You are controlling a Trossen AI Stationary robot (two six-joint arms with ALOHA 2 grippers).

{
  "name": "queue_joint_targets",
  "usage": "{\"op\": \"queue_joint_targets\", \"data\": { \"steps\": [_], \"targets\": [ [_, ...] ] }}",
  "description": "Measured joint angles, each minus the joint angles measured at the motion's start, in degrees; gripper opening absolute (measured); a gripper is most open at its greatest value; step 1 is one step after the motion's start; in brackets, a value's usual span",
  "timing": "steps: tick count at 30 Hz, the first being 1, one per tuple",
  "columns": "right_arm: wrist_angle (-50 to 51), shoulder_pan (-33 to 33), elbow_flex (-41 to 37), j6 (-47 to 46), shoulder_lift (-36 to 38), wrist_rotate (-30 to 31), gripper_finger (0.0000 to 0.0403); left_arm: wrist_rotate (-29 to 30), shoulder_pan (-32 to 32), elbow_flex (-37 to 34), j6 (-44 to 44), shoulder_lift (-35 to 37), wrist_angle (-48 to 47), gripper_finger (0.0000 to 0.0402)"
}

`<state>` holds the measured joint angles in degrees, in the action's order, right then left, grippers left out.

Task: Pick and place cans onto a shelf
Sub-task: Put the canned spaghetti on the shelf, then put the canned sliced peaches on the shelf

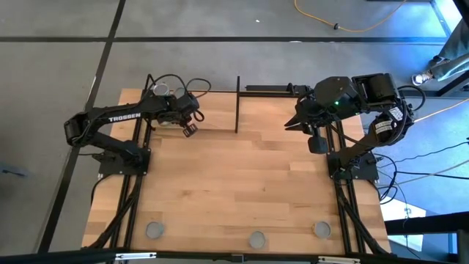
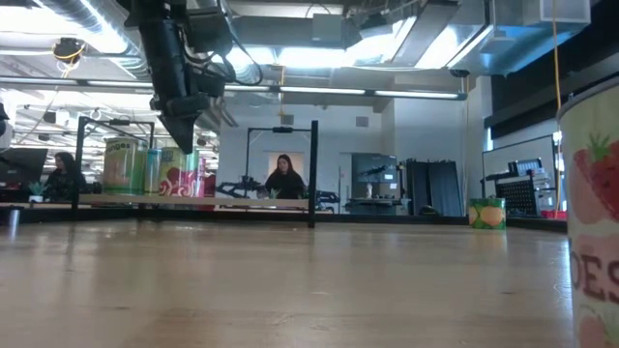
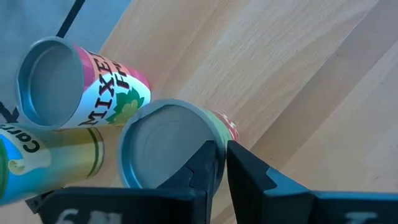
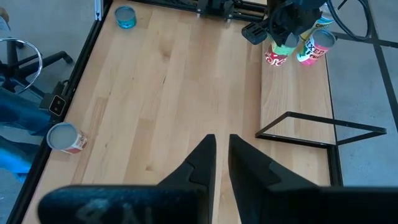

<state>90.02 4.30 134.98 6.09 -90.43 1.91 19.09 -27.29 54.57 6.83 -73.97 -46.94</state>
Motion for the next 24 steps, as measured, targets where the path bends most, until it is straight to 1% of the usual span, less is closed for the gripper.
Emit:
{"op": "queue_joint_targets", "data": {
  "steps": [3,9,12,17,20,24],
  "targets": [
    [0.0,0.0,0.0,0.0,0.0,0.0,0.0045,1.4,-0.2,0.0,0.0,0.0,-0.1,0.0038],
    [0.0,0.0,0.0,0.4,0.0,0.0,0.0045,1.4,-0.1,0.6,0.3,0.3,-0.8,0.0036],
    [0.0,0.0,0.0,0.4,0.1,0.0,0.0045,1.5,0.3,3.0,0.3,0.9,-1.3,0.0038],
    [0.0,0.0,0.0,0.2,0.2,0.0,0.0045,1.2,1.0,9.0,0.4,1.9,-4.3,0.0035],
    [0.0,0.0,0.0,0.3,0.3,0.0,0.0045,-1.0,2.6,12.9,0.5,2.5,-6.9,0.0035],
    [0.0,0.0,0.0,-1.5,2.0,-0.5,0.0045,-7.2,6.4,18.5,0.4,3.5,-9.7,0.0035]
  ]
}}
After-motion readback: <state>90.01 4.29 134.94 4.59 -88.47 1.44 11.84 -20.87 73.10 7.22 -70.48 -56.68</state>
